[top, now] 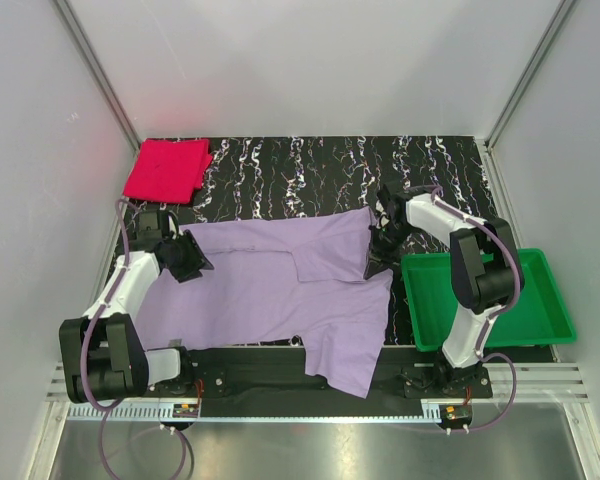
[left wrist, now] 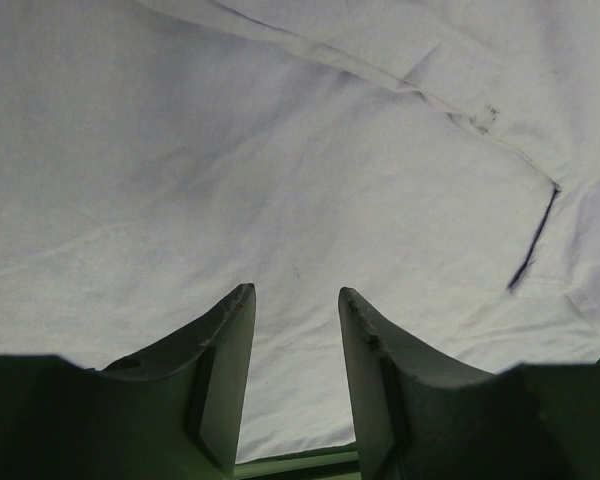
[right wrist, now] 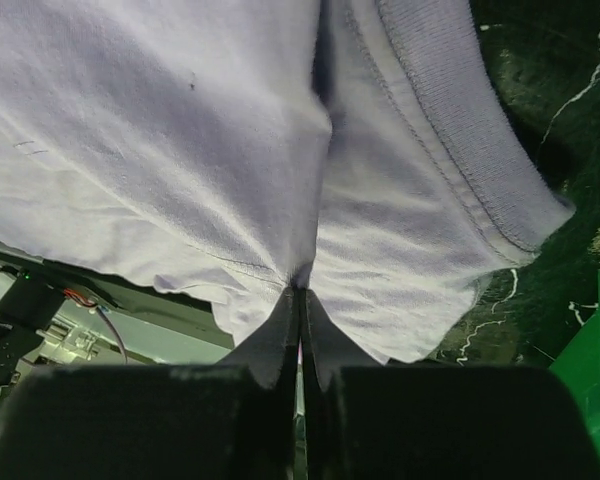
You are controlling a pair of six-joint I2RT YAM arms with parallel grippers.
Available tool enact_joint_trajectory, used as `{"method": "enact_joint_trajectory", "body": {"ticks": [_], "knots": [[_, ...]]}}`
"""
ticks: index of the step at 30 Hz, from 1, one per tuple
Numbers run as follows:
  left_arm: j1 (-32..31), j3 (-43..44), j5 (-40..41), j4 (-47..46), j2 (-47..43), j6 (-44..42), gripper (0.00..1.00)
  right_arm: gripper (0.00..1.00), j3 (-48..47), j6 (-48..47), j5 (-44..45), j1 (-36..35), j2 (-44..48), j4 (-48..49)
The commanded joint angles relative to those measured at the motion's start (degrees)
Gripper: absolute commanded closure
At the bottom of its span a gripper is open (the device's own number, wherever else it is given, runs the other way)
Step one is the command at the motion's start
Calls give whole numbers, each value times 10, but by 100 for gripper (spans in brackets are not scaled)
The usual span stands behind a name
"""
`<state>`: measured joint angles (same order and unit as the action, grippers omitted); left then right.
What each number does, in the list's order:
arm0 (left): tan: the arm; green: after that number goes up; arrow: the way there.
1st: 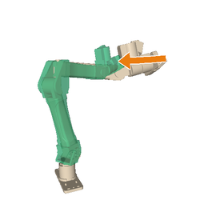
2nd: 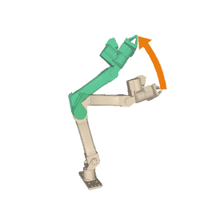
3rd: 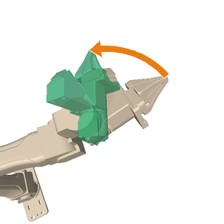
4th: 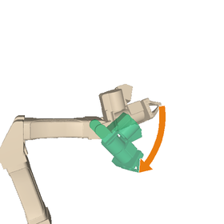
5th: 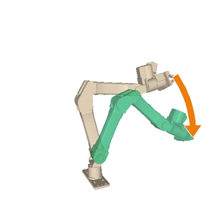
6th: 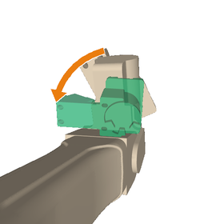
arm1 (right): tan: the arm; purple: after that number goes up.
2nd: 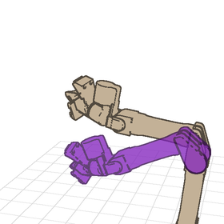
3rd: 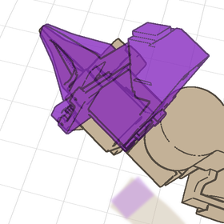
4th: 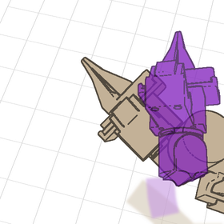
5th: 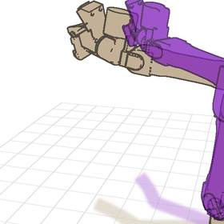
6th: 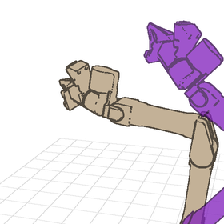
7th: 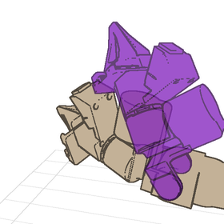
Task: Fold and stack the t-shirts
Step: Fold the tshirt
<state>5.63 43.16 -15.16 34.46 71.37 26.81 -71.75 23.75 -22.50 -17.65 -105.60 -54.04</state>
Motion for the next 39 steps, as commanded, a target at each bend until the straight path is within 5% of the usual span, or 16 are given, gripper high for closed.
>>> {"method": "enact_joint_trajectory", "body": {"ticks": [1,7,10,22,39], "knots": [[-2,28,8,-4,1,-16,56,94,-7,12,12,-3,8,13],[-2,61,23,-5,10,-15,55,57,-95,12,46,31,20,32],[-1,92,31,-11,25,-7,55,46,-173,-2,78,44,-15,49],[124,181,18,-69,134,25,55,50,-447,-25,88,81,-233,47],[188,330,6,-68,347,28,57,50,-406,-6,40,82,-258,90]]}}
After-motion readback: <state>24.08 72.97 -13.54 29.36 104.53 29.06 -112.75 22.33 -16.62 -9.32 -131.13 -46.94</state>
